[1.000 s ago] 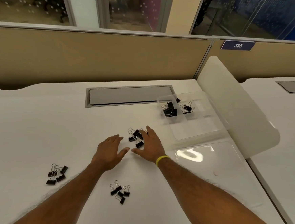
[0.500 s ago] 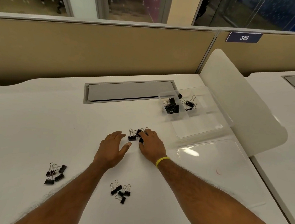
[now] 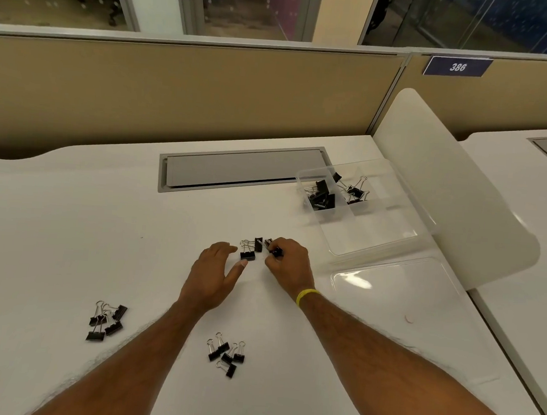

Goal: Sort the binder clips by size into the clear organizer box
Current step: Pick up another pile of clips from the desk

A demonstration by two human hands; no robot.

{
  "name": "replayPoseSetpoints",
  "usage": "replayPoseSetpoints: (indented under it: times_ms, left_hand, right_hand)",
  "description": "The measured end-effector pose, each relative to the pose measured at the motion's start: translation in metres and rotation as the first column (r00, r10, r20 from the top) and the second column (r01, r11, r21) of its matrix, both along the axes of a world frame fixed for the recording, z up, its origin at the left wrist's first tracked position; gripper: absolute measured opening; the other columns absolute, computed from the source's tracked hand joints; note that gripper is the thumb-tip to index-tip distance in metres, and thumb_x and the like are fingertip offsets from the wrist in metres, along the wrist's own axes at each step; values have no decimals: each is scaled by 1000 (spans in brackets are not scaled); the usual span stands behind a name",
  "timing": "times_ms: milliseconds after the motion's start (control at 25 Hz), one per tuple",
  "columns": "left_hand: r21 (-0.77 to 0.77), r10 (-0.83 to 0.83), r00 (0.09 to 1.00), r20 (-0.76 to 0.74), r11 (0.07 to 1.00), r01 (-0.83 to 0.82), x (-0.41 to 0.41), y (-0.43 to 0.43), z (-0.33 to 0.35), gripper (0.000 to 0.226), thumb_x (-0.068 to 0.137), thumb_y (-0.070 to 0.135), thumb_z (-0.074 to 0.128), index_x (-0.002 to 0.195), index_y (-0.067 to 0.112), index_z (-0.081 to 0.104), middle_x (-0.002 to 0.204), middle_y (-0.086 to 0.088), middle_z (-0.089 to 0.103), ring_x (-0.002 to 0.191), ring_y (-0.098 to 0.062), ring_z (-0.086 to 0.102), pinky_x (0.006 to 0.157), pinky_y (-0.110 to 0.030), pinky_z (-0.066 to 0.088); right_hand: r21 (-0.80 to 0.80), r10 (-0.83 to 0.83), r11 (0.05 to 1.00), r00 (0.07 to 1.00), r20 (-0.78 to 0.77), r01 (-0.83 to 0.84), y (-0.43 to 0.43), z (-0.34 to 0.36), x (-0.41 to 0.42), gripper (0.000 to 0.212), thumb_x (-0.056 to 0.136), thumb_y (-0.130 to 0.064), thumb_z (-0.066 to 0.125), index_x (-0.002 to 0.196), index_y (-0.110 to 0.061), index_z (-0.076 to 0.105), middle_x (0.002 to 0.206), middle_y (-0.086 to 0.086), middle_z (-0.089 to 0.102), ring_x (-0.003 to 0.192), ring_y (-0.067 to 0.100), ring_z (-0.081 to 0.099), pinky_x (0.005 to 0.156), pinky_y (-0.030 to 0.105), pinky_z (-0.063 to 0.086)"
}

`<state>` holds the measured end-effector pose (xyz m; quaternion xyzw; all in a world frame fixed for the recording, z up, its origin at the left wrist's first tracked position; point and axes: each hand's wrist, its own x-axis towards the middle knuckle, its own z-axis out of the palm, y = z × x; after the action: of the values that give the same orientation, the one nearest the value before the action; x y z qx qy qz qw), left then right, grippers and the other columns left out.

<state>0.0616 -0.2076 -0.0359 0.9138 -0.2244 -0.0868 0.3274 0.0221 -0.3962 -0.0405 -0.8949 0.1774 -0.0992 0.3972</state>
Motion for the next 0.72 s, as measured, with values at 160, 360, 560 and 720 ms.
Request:
replayPoseSetpoints:
  times_ms: [160,360,560,720]
  left_hand:
    - [-104,16,999,-37,994,-20,-2,-14,8,55,90,53,42,127,15,54,131,-1,54,123,-19,47,98,-26,34]
    - [-326,219,923,-317,889,-323,-8,-34,27,36,98,38,48,124,14,55,122,0,59,96,-6,59,79,-13,45]
    - [-494,104,644,-758,552,-671,-10,-57,40,40,100,42,41,110,11,63,103,-10,71,97,-20,69,85,-35,55]
    - [-413,-18,427,-904,294,-862,-6,-47,46,36,99,38,46,97,8,65,90,-8,73,83,-19,72,70,-30,55]
  right_hand:
    - [139,-104,985,995,-6,104,-4,5,-6,12,74,-5,61,78,-16,60,72,2,65,64,16,57,63,34,52]
    - [336,-164,936,977,136,110,15,19,-10,17,81,-5,68,93,-14,61,85,1,69,79,11,65,74,23,56]
    - [314,43,945,987,155,-91,56,30,-6,25,89,-15,63,112,-22,55,99,-3,71,91,9,67,82,29,57]
    - [189,244,948,966,83,-256,60,41,-4,30,91,-21,59,121,-24,55,108,-5,70,98,10,65,86,27,54]
